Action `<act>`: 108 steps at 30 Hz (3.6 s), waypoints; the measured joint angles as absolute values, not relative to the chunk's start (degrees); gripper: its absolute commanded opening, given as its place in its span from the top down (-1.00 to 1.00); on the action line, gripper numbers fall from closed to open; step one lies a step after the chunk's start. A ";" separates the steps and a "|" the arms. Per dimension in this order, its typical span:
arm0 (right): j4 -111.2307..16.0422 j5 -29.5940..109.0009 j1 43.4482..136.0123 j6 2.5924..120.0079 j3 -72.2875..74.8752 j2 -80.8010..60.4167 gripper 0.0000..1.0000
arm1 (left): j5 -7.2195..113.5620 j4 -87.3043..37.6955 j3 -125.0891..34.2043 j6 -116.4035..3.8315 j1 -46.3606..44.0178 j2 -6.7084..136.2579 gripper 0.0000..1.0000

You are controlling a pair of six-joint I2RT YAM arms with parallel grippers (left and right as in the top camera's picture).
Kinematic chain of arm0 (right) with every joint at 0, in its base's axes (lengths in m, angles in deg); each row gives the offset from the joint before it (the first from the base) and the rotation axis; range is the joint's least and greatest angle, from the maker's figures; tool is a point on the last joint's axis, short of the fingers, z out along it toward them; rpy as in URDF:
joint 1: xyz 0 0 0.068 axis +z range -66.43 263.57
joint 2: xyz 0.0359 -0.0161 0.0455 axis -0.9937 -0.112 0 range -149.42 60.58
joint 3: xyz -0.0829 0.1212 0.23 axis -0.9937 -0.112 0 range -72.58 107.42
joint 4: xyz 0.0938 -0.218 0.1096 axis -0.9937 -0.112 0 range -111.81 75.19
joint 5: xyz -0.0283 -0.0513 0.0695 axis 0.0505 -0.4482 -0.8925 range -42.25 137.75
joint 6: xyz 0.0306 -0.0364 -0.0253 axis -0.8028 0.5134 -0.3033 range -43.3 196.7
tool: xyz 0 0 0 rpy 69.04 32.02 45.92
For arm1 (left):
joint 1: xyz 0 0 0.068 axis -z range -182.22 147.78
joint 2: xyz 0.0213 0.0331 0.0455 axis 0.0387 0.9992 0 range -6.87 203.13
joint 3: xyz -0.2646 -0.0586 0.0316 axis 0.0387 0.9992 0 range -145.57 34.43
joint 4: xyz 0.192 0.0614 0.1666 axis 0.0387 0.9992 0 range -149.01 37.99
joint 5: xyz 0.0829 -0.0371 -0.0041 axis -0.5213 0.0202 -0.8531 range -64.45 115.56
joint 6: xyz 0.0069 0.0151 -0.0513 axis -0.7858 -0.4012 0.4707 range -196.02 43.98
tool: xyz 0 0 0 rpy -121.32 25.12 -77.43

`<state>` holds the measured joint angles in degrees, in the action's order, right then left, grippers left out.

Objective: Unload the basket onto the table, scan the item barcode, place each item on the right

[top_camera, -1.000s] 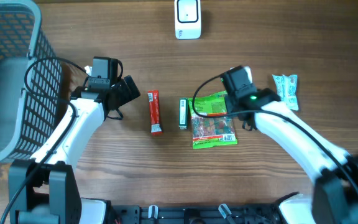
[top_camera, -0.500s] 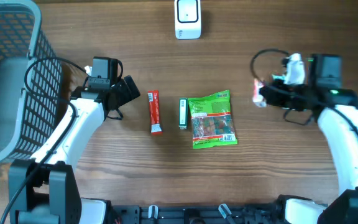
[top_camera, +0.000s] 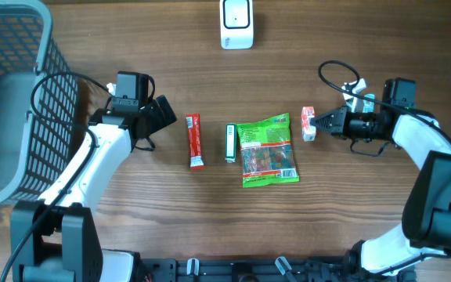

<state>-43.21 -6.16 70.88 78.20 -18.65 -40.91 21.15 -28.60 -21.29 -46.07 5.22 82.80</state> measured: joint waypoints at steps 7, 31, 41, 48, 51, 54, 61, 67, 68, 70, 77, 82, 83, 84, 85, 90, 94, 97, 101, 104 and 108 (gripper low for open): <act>-42.80 -2.19 70.88 78.09 -18.67 -41.46 0.91 | 21.15 -28.60 -21.29 -46.07 5.22 82.80 -1.00; -36.37 0.22 70.88 70.63 -22.65 -41.48 0.15 | 21.15 -28.60 -21.29 -46.07 5.22 82.80 -1.00; -37.73 2.58 70.88 70.06 -22.61 -41.39 0.00 | 21.15 -28.60 -21.29 -46.07 5.22 82.80 -1.00; -43.87 8.72 70.88 69.21 -19.44 -35.67 -0.11 | 21.15 -28.60 -21.29 -46.07 5.22 82.80 -1.00; -46.71 12.24 71.49 69.17 -16.51 -30.60 -0.17 | 21.15 -28.60 -21.29 -46.07 5.22 82.80 -1.00; -48.70 17.42 74.64 68.78 -16.22 -28.30 -0.22 | 21.15 -28.60 -21.29 -46.07 5.22 82.80 -1.00; -49.62 36.39 88.82 65.37 -16.20 -28.08 -0.70 | 21.15 -28.60 -21.29 -46.07 5.22 82.80 -1.00; -49.53 51.10 95.62 61.96 -16.20 -28.08 -0.99 | 21.15 -28.60 -21.29 -46.07 5.22 82.80 -1.00; -49.44 52.09 95.64 61.61 -16.20 -28.13 -1.00 | 21.15 -28.60 -21.29 -46.07 5.22 82.80 -1.00; -48.74 52.98 95.64 61.28 -16.20 -28.48 -0.98 | 21.15 -28.60 -21.29 -46.07 5.22 82.80 -1.00; -47.95 52.96 95.64 60.27 -16.20 -33.31 -0.18 | 21.15 -28.60 -21.29 -46.07 5.22 82.80 -1.00; -47.34 52.94 95.64 60.01 -16.20 -36.78 0.14 | 21.15 -28.60 -21.29 -46.07 5.22 82.80 -1.00; -47.21 52.94 95.64 60.23 -16.20 -36.91 0.14 | 21.15 -28.60 -21.29 -46.07 5.22 82.80 -1.00; -46.91 52.96 95.64 60.10 -16.20 -36.91 0.15 | 21.15 -28.60 -21.29 -46.07 5.22 82.80 -1.00; -46.73 52.96 95.64 60.03 -16.20 -36.91 0.20 | 21.15 -28.60 -21.29 -46.07 5.22 82.80 -1.00; -46.40 52.96 95.64 60.05 -16.20 -36.91 0.41 | 21.15 -28.60 -21.29 -46.07 5.22 82.80 -1.00; -45.81 52.96 95.64 60.05 -16.20 -36.93 0.10 | 21.15 -28.60 -21.29 -46.07 5.22 82.80 -1.00; -45.55 52.96 95.64 60.05 -16.20 -36.91 -0.24 | 21.15 -28.60 -21.29 -46.07 5.22 82.80 -1.00; -45.55 52.96 95.64 60.23 -16.18 -36.93 -0.31 | 21.15 -28.60 -21.29 -46.07 5.22 82.80 -1.00; -46.12 52.96 95.64 60.49 -15.11 -36.91 -0.40 | 21.15 -28.60 -21.29 -46.07 5.22 82.80 -1.00; -52.50 52.96 95.64 62.07 -9.82 -36.78 -0.73 | 21.15 -28.62 -21.29 -46.07 5.22 82.80 -1.00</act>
<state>-52.50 52.96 95.64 62.07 -9.82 -36.78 21.15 -28.62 -21.29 -46.07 5.22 82.80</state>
